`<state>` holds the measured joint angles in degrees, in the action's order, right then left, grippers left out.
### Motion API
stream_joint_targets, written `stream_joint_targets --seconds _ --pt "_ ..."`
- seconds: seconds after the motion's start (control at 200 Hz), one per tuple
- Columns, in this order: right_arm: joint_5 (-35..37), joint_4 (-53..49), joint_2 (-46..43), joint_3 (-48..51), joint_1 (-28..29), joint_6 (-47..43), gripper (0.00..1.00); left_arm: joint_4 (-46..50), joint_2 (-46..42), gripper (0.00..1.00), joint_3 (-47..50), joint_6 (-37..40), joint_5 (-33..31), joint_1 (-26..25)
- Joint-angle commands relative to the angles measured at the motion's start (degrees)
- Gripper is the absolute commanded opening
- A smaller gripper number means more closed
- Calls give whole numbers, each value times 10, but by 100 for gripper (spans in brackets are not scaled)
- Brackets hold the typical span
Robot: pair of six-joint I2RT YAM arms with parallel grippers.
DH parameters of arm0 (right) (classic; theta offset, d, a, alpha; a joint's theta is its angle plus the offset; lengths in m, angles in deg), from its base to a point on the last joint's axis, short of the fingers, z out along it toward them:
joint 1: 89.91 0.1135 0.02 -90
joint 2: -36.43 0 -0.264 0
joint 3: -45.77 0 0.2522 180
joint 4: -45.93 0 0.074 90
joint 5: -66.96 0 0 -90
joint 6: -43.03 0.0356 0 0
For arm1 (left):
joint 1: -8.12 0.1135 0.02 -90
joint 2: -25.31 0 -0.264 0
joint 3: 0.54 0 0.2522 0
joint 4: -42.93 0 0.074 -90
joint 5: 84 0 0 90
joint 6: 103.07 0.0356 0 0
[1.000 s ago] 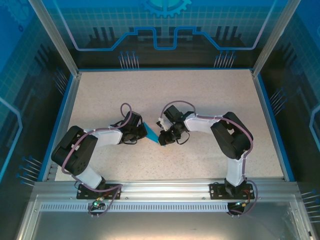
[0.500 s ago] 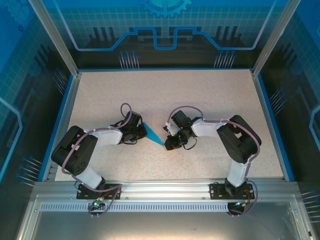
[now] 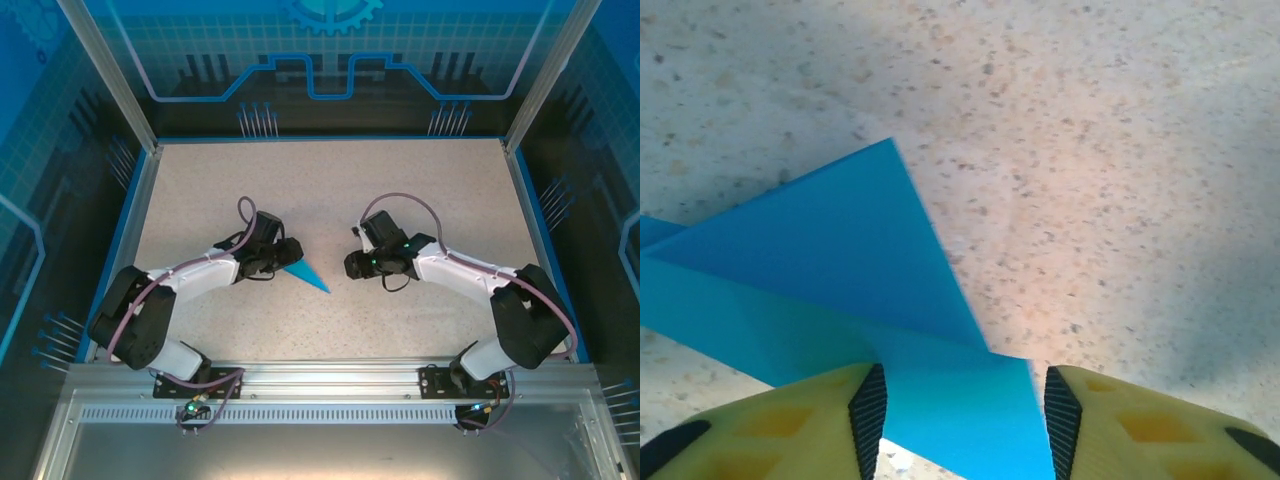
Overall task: Fold a paper plane with a square sheet of paper (pick it up from the middle)
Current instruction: Fold the wing for the fifth time at the center of the table, then turn over a paper plane at the center of the table.
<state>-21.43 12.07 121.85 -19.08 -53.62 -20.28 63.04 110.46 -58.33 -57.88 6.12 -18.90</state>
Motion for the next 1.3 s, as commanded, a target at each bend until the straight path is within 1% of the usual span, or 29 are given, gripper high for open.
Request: stream_joint_targets --seconds 0.0,0.105,0.235,0.325,0.345,0.46,0.585,0.735,0.81,0.935,1.07,1.29 --pt "113 -7 -14 -2 -7 30 52 72 -9 57 -27 -25 -38 -13" --pt "148 -7 -14 1 -8 40 62 119 -2 62 -59 -39 -86 -32" --pt "157 0 -10 4 -8 39 70 174 12 65 -93 -69 -147 -56" --pt "156 7 -8 4 -8 38 74 196 21 65 -105 -93 -166 -68" --pt "156 8 -8 18 -8 38 75 201 23 65 -108 -98 -170 -71" --pt "153 16 -7 25 -8 37 78 216 44 66 -126 -121 -177 -91" --pt "153 16 -9 27 -8 36 80 253 82 73 -161 -131 -202 -100" --pt "155 13 -15 32 -9 37 80 284 105 75 -184 -133 -225 -102" --pt "157 13 -18 34 -8 39 80 290 106 75 -180 -135 -229 -102" --pt "155 14 -17 34 -9 39 80 292 108 74 -173 -132 -213 -102" --pt "154 11 -16 32 -9 41 80 296 101 73 -161 -135 -211 -103" --pt "149 8 -10 28 -8 46 80 290 79 66 -134 -154 -203 -104"
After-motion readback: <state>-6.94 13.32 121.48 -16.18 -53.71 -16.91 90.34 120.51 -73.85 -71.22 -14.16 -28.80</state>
